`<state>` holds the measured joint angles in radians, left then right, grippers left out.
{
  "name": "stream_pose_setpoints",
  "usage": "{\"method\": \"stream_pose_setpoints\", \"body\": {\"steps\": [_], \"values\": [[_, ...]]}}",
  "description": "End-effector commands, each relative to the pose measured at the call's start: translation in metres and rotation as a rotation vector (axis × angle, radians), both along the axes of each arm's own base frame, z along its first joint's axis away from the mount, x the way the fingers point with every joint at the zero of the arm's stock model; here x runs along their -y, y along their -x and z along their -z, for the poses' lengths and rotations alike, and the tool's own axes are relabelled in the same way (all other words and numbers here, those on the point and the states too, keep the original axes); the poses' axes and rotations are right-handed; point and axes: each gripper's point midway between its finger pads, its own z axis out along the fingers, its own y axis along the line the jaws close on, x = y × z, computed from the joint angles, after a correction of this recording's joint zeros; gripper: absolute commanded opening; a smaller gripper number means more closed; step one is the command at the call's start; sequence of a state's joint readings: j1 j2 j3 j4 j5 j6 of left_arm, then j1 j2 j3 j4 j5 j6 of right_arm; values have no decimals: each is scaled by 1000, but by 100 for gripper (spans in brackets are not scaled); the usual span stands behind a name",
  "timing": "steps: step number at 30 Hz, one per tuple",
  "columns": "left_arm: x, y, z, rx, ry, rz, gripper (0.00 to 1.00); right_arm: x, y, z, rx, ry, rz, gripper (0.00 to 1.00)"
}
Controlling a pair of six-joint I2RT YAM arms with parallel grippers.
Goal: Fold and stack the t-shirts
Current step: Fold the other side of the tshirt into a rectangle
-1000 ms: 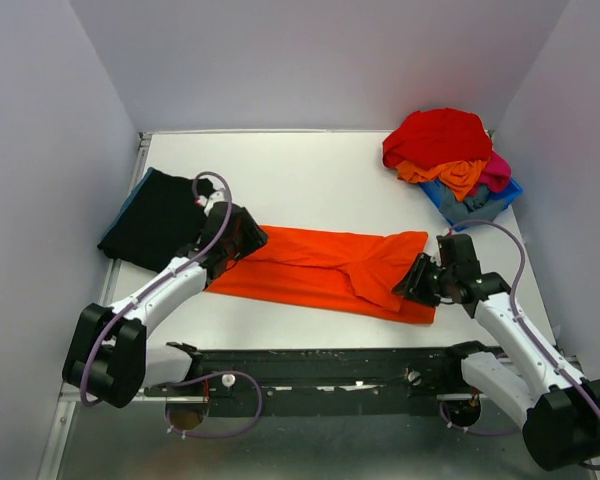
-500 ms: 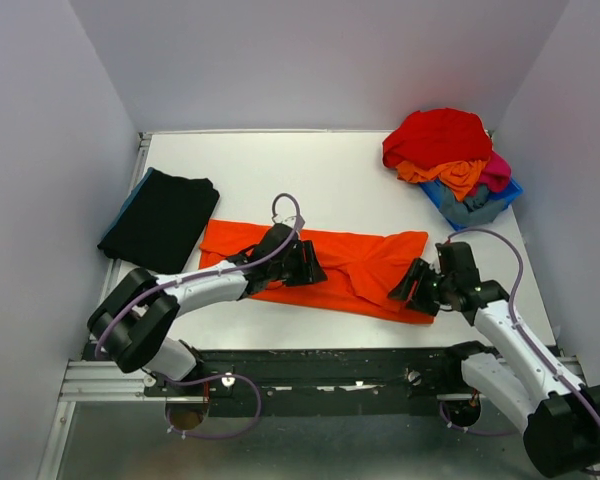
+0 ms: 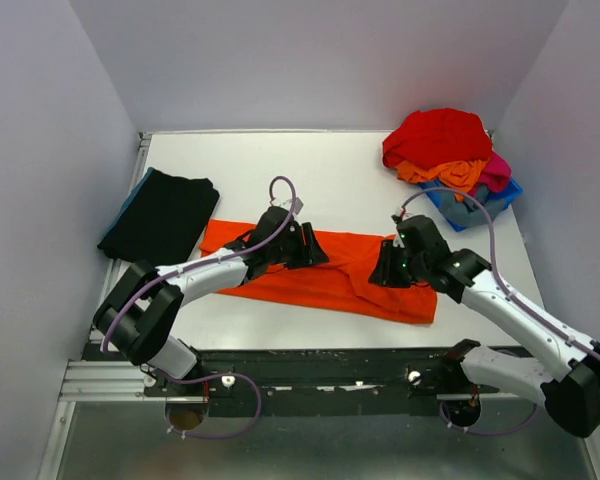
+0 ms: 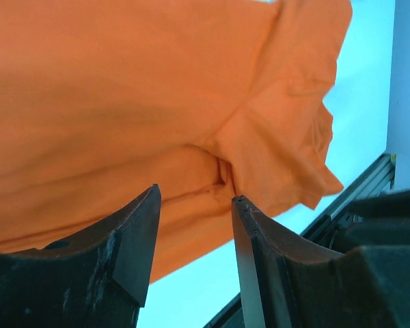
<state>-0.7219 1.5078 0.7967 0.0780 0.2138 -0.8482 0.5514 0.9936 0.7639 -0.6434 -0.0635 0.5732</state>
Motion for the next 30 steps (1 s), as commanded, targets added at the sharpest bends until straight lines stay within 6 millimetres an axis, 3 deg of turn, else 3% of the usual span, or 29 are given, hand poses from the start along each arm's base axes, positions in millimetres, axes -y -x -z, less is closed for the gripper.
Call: {"method": "stream_pose_setpoints", "body": {"steps": [1,9,18,22,24,26,28,30], "values": [[-14,-22,-8,13,42,-10,57,-24,-7,4,26,100,-88,40],[-32,-38,-1,-4,53,-31,57,-48,-5,42,-60,318,-139,45],[-38,-41,0,2,48,-30,57,-34,-13,74,-112,486,-83,47],[-40,-41,4,-7,45,-30,57,-38,-13,87,-132,486,-101,46],[-41,-41,4,-7,44,-32,57,-40,-15,89,-128,483,-99,38],[-41,-41,4,-6,43,-33,57,-40,-18,86,-117,486,-91,23],[-41,-42,2,-2,46,-32,56,-41,-21,78,-96,482,-85,8],[-39,-41,2,1,48,-21,56,-45,-23,69,-75,456,-100,1]]}}
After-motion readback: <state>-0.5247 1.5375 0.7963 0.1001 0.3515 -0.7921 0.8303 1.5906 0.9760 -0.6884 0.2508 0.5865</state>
